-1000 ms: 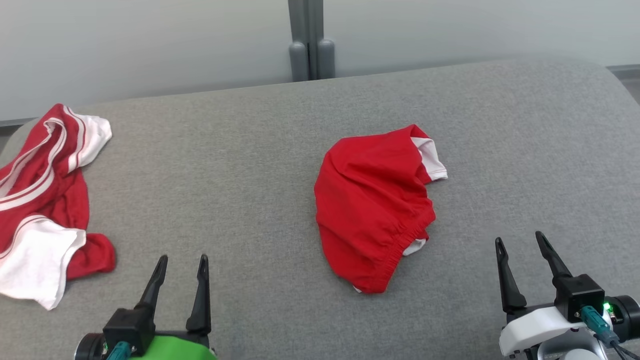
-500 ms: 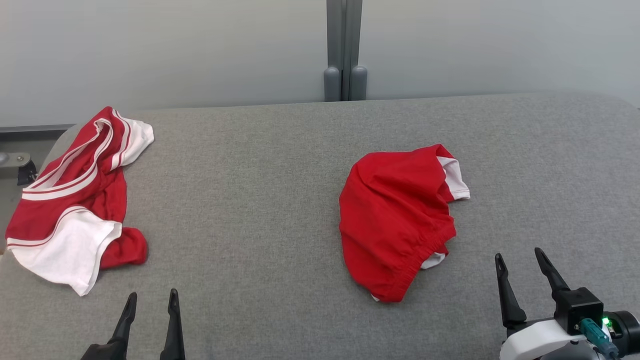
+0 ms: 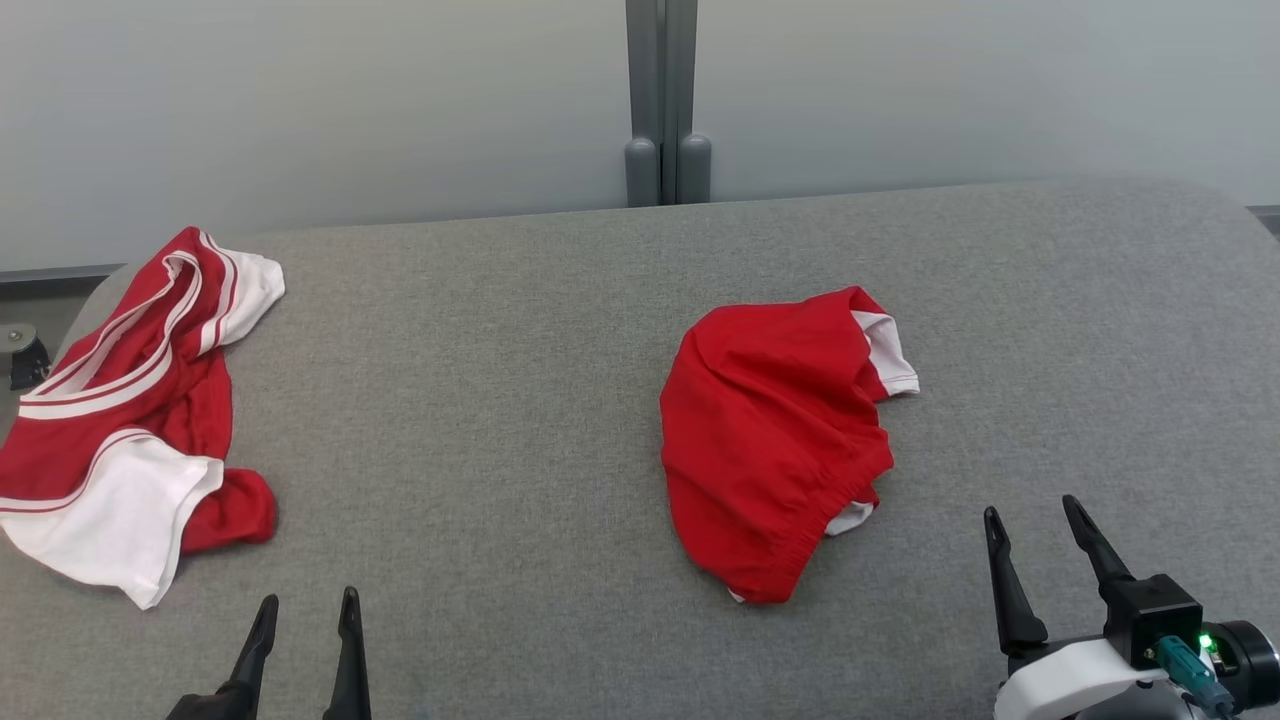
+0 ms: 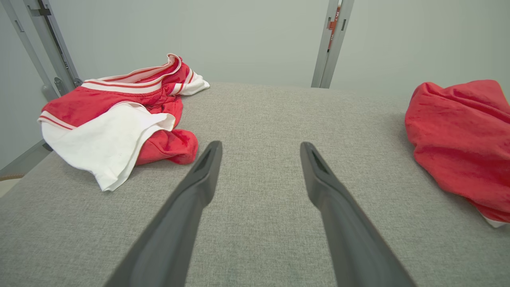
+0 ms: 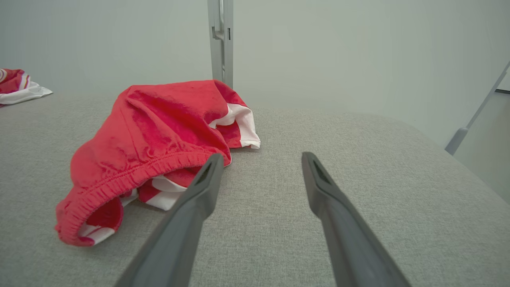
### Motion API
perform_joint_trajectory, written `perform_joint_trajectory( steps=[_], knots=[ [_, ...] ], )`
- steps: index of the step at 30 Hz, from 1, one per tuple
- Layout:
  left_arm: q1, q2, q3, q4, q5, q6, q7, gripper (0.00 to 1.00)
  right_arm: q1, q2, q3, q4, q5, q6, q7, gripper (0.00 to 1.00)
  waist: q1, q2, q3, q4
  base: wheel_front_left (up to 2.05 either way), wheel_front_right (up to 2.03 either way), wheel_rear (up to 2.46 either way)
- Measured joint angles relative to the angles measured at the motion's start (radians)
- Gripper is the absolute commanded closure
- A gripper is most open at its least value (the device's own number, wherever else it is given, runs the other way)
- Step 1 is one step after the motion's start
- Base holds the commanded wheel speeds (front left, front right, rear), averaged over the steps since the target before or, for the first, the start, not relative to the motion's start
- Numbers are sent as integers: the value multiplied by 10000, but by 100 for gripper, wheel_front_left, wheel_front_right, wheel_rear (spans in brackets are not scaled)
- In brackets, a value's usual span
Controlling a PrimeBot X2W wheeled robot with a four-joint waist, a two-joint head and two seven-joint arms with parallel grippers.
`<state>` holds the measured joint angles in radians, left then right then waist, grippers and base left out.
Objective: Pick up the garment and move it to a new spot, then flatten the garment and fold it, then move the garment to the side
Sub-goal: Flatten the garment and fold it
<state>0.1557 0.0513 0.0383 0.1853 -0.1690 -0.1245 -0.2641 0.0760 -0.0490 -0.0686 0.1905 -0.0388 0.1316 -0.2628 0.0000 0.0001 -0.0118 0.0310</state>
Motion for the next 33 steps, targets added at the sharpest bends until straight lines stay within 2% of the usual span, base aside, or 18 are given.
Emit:
perform_joint_trajectory(
  steps=[7,11,18,23,26,30,33],
  knots=[
    [-49,-2,-79,-13,-42,-27,-2,0,-62,0,125,10,19,-2,0,0,0,0,45,-86,0,0,0],
    [-355,2,-663,-52,-142,-29,0,0,-199,0,196,2,36,-2,0,0,0,0,110,-232,0,0,0],
    [-1584,52,-3960,10,-171,-44,-2,0,-475,0,483,-46,84,-2,0,0,0,0,296,-707,0,0,0],
    [-2525,416,-6723,380,-798,-46,0,0,-701,0,585,-127,121,-2,0,0,0,0,510,-1233,0,0,0],
    [-3121,621,-8000,815,-1227,-48,-2,0,-813,-6,600,-144,188,-2,0,0,0,0,682,-1552,0,0,0],
    [-3894,844,-9125,1574,-1653,-50,-2,0,-913,-4,635,-180,276,-2,0,0,0,0,947,-1980,0,0,0],
    [-4431,892,-9499,2178,-1858,-71,-2,0,-994,-6,663,-201,345,0,0,0,0,0,1167,-2272,0,0,0]
  ],
)
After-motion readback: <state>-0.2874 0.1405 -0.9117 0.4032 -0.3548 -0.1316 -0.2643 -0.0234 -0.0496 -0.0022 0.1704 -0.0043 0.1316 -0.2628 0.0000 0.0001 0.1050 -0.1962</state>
